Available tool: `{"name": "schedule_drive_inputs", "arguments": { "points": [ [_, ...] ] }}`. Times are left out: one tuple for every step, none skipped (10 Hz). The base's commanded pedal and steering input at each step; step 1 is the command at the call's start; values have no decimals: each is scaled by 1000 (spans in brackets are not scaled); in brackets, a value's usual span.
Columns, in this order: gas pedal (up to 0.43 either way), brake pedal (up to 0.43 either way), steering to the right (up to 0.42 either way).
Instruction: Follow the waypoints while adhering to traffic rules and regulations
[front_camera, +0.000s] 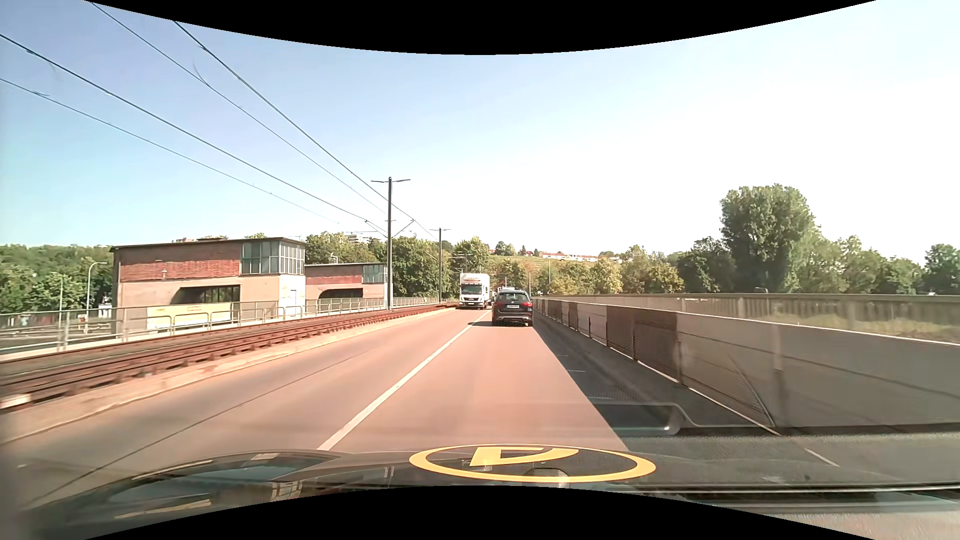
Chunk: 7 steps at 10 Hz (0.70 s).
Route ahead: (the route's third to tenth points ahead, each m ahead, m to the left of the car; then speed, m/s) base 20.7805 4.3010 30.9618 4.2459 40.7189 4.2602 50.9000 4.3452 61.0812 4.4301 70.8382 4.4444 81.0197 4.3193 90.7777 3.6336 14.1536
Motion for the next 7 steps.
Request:
{"name": "schedule_drive_inputs", "arguments": {
  "points": [
    [150,0,2],
    [150,0,2],
    [138,0,1],
    [130,0,1],
    [118,0,1],
    [118,0,2],
    [110,0,1]
  ]
}}
